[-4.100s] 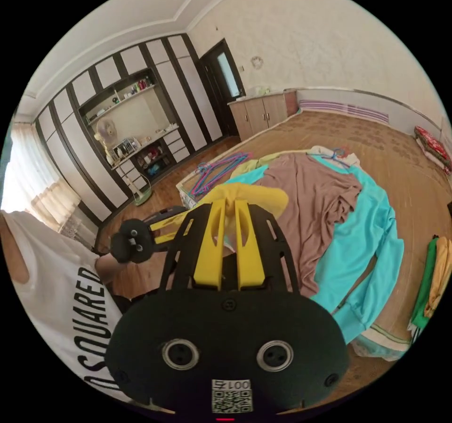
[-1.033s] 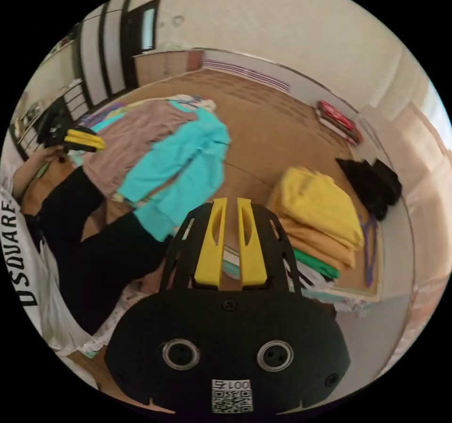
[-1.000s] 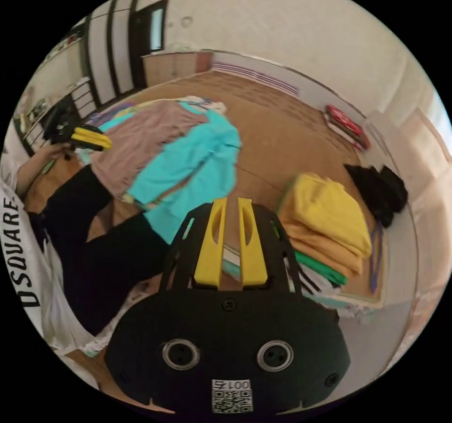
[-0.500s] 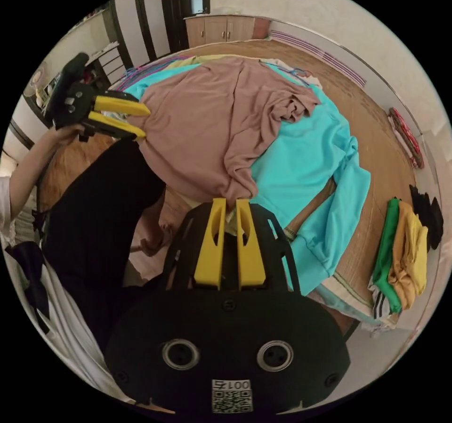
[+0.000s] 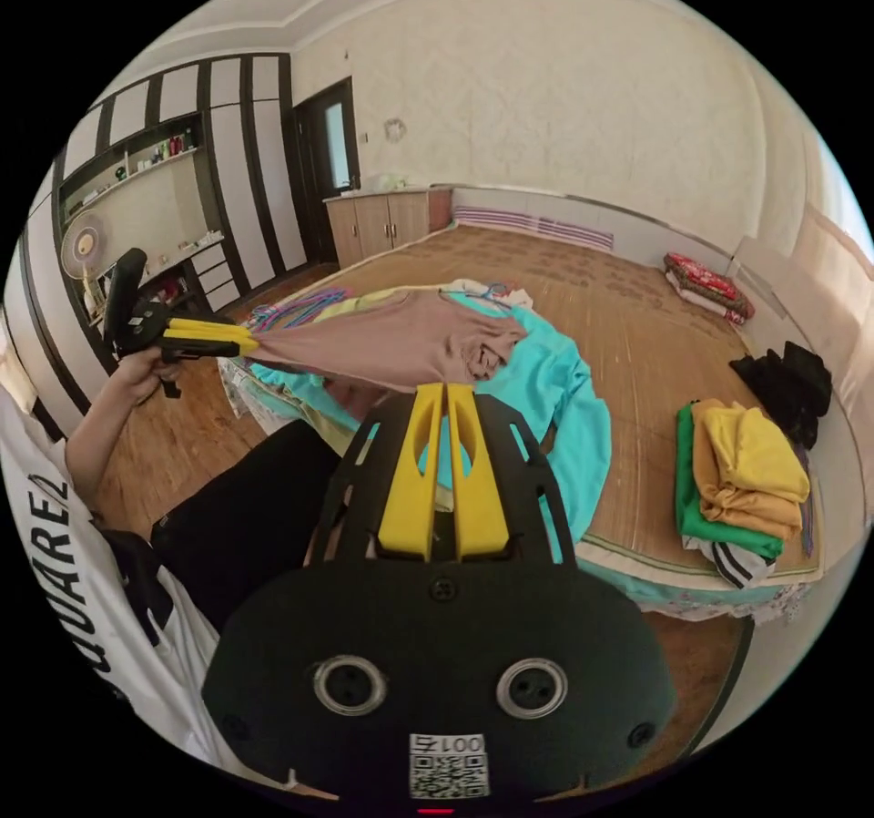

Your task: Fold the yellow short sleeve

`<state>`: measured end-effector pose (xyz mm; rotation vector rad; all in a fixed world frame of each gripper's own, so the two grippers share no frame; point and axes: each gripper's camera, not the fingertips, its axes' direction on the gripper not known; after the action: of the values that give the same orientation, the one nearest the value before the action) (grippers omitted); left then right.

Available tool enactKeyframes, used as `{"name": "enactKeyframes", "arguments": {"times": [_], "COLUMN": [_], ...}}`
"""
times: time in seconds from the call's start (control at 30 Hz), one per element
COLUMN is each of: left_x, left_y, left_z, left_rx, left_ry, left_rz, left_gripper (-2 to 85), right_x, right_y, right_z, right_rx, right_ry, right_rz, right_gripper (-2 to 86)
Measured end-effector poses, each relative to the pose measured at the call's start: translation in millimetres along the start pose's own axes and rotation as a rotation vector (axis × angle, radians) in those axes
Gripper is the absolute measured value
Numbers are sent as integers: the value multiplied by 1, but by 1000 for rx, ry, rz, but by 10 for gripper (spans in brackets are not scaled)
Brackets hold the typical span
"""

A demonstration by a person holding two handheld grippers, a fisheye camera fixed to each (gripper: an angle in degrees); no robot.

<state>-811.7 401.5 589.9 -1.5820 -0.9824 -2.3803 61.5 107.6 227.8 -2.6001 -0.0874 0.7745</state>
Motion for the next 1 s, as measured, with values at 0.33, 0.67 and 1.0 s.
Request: {"name": "enactKeyframes", "arguments": {"times": [0.33,0.67,1.0], "left_x": [64,26,-83], "left_y": [38,32,29], "left_z": [-158,-129,-23], "left_rx": [185,-64,-570], "left_ry": [214,570,43], "left_rz": [500,430,159], "left_gripper": [-10,-9,-6], "right_x": [-20,-35,-59], "right_y": [38,30,-54], "right_z": [-136,-131,30], "right_rx": [342,-3,-455], "right_ry": [-183,-383,-175], "right_rz": [-90,-327,-400], "right_gripper": [4,9,28]}}
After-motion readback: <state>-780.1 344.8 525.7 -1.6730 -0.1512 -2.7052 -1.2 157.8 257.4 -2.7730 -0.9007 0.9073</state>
